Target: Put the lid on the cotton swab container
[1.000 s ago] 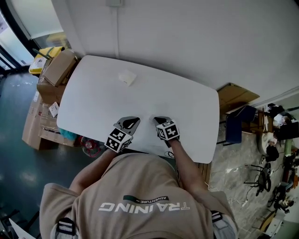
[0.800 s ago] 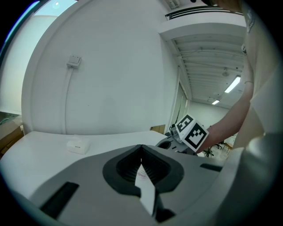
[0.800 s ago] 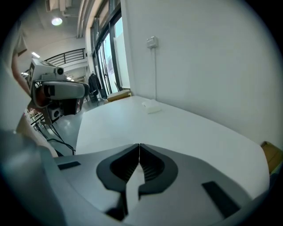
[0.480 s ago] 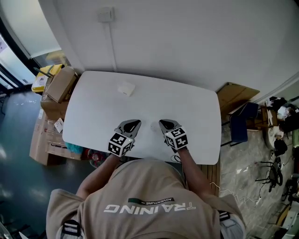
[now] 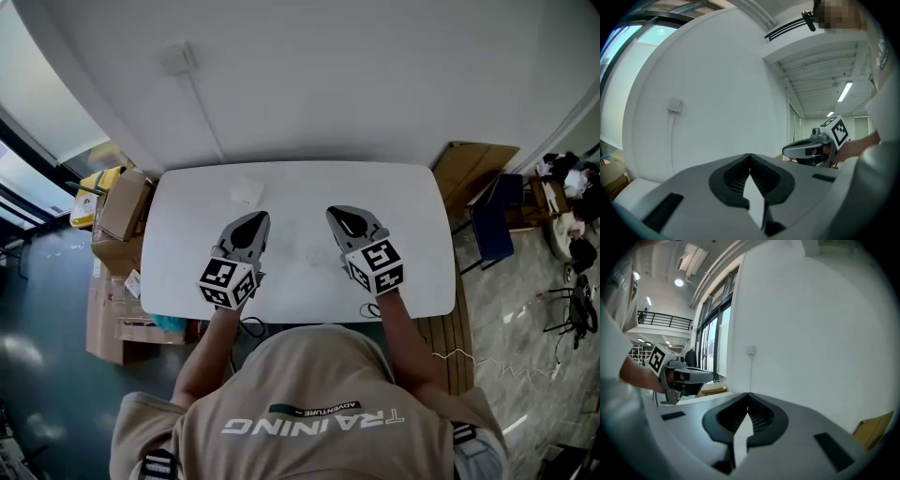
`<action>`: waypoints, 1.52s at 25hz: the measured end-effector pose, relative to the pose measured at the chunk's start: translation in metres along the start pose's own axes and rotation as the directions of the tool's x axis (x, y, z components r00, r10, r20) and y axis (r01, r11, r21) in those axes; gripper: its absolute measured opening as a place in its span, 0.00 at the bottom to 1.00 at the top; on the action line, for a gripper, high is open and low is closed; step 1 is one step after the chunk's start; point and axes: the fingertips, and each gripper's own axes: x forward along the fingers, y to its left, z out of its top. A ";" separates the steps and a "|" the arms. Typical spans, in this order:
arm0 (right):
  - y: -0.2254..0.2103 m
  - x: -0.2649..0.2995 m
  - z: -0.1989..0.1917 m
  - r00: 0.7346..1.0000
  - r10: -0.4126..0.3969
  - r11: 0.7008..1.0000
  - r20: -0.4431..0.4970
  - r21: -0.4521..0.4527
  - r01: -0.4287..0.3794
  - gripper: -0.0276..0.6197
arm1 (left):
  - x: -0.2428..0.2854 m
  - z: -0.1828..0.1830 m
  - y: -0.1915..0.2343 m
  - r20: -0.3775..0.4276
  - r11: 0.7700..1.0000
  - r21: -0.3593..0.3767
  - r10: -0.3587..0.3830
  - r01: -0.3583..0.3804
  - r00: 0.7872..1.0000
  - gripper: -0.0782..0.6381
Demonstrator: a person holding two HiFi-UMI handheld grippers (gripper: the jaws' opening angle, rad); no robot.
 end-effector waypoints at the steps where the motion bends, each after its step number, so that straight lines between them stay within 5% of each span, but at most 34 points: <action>1: -0.002 -0.004 0.007 1.000 -0.009 1.000 0.014 0.000 0.009 0.07 | 0.002 0.007 -0.001 0.010 1.000 0.006 -0.001 0.001 1.000 0.13; 15: -0.022 -0.034 0.057 0.980 -0.077 0.997 0.182 0.022 0.075 0.07 | 0.018 0.043 -0.023 0.073 0.997 0.063 -0.047 0.042 0.996 0.13; 38: -0.022 -0.026 0.057 0.986 -0.031 0.999 0.164 -0.034 0.037 0.07 | 0.029 0.049 -0.016 0.083 0.999 0.033 -0.041 0.038 0.996 0.13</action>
